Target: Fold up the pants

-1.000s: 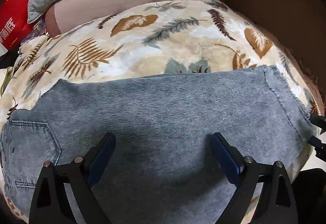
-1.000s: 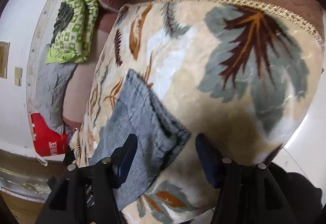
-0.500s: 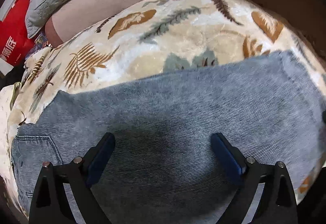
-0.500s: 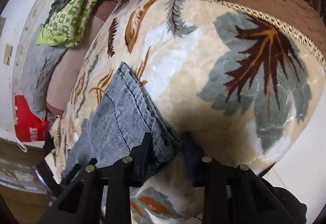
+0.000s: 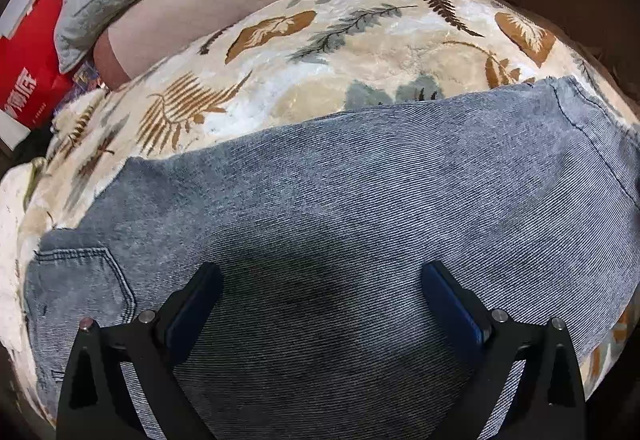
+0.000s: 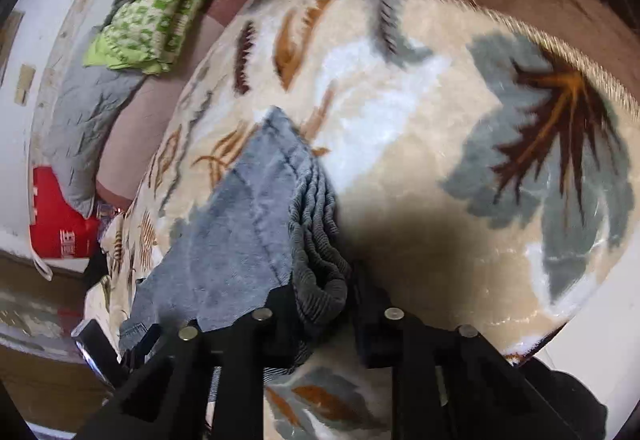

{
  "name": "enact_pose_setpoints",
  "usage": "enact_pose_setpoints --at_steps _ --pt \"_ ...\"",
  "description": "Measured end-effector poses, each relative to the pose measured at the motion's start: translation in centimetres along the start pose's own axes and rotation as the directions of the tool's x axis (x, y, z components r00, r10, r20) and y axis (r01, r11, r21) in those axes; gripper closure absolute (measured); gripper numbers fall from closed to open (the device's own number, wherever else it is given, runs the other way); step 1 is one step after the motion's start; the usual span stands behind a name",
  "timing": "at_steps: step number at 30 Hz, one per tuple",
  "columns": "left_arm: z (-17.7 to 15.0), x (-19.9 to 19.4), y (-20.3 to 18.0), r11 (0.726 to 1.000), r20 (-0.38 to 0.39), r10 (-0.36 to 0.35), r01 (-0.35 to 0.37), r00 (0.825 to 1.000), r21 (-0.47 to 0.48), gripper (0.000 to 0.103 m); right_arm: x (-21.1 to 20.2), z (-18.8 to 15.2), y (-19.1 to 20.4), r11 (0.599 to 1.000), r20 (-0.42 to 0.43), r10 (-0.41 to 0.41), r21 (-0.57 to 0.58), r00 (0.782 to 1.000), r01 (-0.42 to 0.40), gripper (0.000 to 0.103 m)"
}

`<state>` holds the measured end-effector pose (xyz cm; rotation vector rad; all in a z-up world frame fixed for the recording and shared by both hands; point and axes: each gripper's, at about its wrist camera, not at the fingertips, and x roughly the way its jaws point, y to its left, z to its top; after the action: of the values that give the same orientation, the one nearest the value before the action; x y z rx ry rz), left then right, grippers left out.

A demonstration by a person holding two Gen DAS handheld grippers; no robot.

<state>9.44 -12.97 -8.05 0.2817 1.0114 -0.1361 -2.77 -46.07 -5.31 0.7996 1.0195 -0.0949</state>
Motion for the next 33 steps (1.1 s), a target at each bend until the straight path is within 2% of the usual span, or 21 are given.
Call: enact_pose_setpoints --at_steps 2,5,8,11,13,14,16,17,18,20,21,22,24,26,29,31,32,33 --pt "0.0 0.2 0.6 0.999 -0.008 -0.031 0.031 0.999 -0.026 0.002 -1.2 -0.2 2.0 0.998 0.044 -0.015 -0.057 0.999 0.017 0.083" --pt "0.1 -0.5 2.2 0.991 -0.002 -0.095 0.094 0.995 -0.092 0.004 -3.3 -0.9 7.2 0.980 0.118 -0.011 -0.195 0.993 0.034 0.083" --pt "-0.4 -2.9 5.4 0.970 0.063 -0.131 0.141 0.989 -0.196 0.004 -4.9 -2.8 13.7 0.933 0.180 0.035 -0.360 0.983 0.033 0.083" --pt "-1.8 -5.9 10.7 0.938 0.146 -0.114 0.155 0.983 -0.309 0.004 -4.3 -6.4 20.1 0.858 0.188 0.099 -0.513 0.977 0.011 0.083" --pt "-3.5 -7.7 14.8 0.909 0.177 -0.070 0.136 0.982 -0.395 0.004 -2.4 -10.0 23.7 0.792 0.146 0.138 -0.610 0.980 -0.021 0.082" --pt "-4.3 -8.3 16.4 0.896 0.181 -0.050 0.124 0.982 -0.426 0.004 -1.3 -11.5 24.6 0.774 0.123 0.154 -0.632 0.980 -0.042 0.080" --pt "-6.2 -9.0 19.5 0.869 0.173 -0.005 0.090 0.985 -0.487 0.004 2.7 -15.2 26.2 0.741 0.020 0.154 -0.664 0.988 -0.102 0.075" --pt "-7.0 -9.1 20.8 0.858 0.160 0.015 0.069 0.987 -0.509 0.004 4.7 -16.4 26.3 0.727 -0.029 0.135 -0.676 0.990 -0.119 0.069" --pt "-7.7 -9.2 21.8 0.849 0.143 0.032 0.049 0.989 -0.527 0.004 7.7 -17.9 26.4 0.717 -0.104 0.092 -0.683 0.990 -0.138 0.053" --pt "-8.5 -9.1 23.0 0.839 0.124 0.042 0.032 0.991 -0.543 0.004 11.6 -19.7 25.2 0.746 -0.228 0.035 -0.642 0.973 -0.177 0.046" --pt "-8.8 -9.1 23.2 0.836 0.118 0.041 0.031 0.992 -0.547 0.004 11.2 -20.0 24.6 0.748 -0.195 0.081 -0.636 0.977 -0.189 0.045" --pt "-8.8 -9.2 23.0 0.837 0.122 0.035 0.038 0.992 -0.546 0.004 10.3 -19.9 24.2 0.750 -0.185 0.120 -0.627 0.975 -0.211 0.040" --pt "-8.2 -9.4 22.3 0.844 0.138 0.016 0.060 0.990 -0.533 0.004 8.6 -18.5 22.6 0.792 -0.233 0.191 -0.537 0.954 -0.290 0.037" --pt "-6.8 -9.8 20.3 0.866 0.171 -0.022 0.104 0.985 -0.489 0.004 6.8 -16.7 20.7 0.827 -0.218 0.260 -0.452 0.940 -0.334 0.036" --pt "-5.2 -10.6 16.4 0.909 0.205 -0.064 0.142 0.977 -0.393 0.004 4.7 -13.5 17.1 0.872 -0.136 0.333 -0.333 0.933 -0.359 0.036" --pt "-4.5 -10.1 13.8 0.934 0.196 -0.085 0.147 0.977 -0.326 0.004 6.2 -12.5 15.3 0.896 -0.189 0.336 -0.238 0.923 -0.375 0.035" --pt "-4.4 -9.3 12.6 0.947 0.167 -0.078 0.126 0.983 -0.296 0.004 7.1 -12.3 14.4 0.911 -0.230 0.317 -0.198 0.920 -0.363 0.035" --pt "-4.5 -7.9 11.5 0.962 0.110 -0.060 0.087 0.992 -0.260 0.004 8.6 -12.3 13.4 0.922 -0.285 0.308 -0.146 0.908 -0.359 0.035"
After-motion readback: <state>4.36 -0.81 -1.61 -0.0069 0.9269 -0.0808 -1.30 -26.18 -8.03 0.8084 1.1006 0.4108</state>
